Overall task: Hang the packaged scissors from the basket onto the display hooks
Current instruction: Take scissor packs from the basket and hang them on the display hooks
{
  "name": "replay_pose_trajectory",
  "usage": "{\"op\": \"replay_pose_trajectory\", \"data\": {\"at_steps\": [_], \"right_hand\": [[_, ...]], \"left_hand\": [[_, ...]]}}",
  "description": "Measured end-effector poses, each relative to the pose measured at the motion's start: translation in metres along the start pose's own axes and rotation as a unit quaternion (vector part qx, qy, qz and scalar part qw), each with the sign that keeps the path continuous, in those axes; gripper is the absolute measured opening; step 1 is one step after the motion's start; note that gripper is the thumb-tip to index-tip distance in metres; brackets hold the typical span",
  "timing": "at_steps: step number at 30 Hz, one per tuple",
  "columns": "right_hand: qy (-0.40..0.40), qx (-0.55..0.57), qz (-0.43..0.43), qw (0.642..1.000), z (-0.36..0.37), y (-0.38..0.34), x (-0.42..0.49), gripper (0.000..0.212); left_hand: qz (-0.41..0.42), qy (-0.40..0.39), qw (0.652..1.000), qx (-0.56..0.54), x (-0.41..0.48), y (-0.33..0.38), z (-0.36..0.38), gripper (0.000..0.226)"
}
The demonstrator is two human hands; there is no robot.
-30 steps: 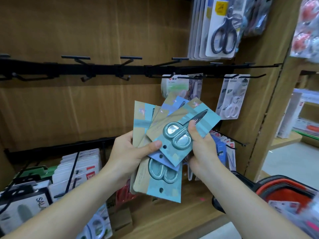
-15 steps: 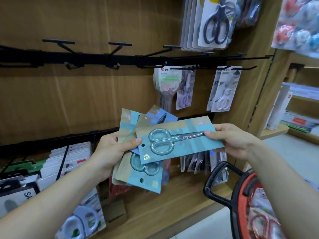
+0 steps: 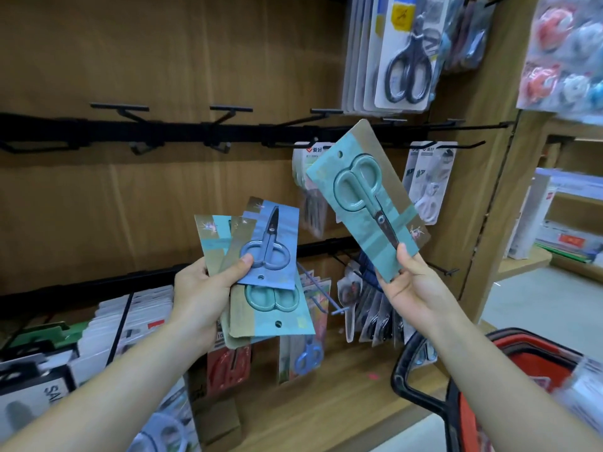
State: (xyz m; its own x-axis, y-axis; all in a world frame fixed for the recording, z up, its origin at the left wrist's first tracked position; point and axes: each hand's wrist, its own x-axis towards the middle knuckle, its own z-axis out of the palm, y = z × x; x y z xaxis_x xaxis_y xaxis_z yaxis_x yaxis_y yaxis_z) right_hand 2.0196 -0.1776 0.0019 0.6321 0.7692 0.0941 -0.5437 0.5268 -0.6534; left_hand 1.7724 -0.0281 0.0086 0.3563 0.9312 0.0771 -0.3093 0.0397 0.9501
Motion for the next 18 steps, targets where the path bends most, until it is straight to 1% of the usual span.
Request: {"op": "replay_pose_trajectory", "data": {"at_steps": [6,10,14,18], "right_hand": [[-0.003,0.017,0.007,1.0,0.021,0.016,0.001,0.03],[0.009,0.001,0.018,1.0,0.028,0.025,-0.002,0.029],[0.035,0.015,0.018,0.999,0.03,0.029,-0.005,0.03],[0.06,-0.052,0.022,0.997,0.031,0.031,-0.006,0.018]], "left_hand": [[0.025,0.001,0.999,-0.023,-0.002,0.008,0.001,0.023],[0.034,0.003,0.999,-0.034,-0.003,0.011,0.001,0.024],[0.042,0.0,0.999,-0.034,-0.006,0.012,0.0,0.024],[0.045,-0.008,0.999,-0.03,-0.007,0.013,-0.002,0.026]]}}
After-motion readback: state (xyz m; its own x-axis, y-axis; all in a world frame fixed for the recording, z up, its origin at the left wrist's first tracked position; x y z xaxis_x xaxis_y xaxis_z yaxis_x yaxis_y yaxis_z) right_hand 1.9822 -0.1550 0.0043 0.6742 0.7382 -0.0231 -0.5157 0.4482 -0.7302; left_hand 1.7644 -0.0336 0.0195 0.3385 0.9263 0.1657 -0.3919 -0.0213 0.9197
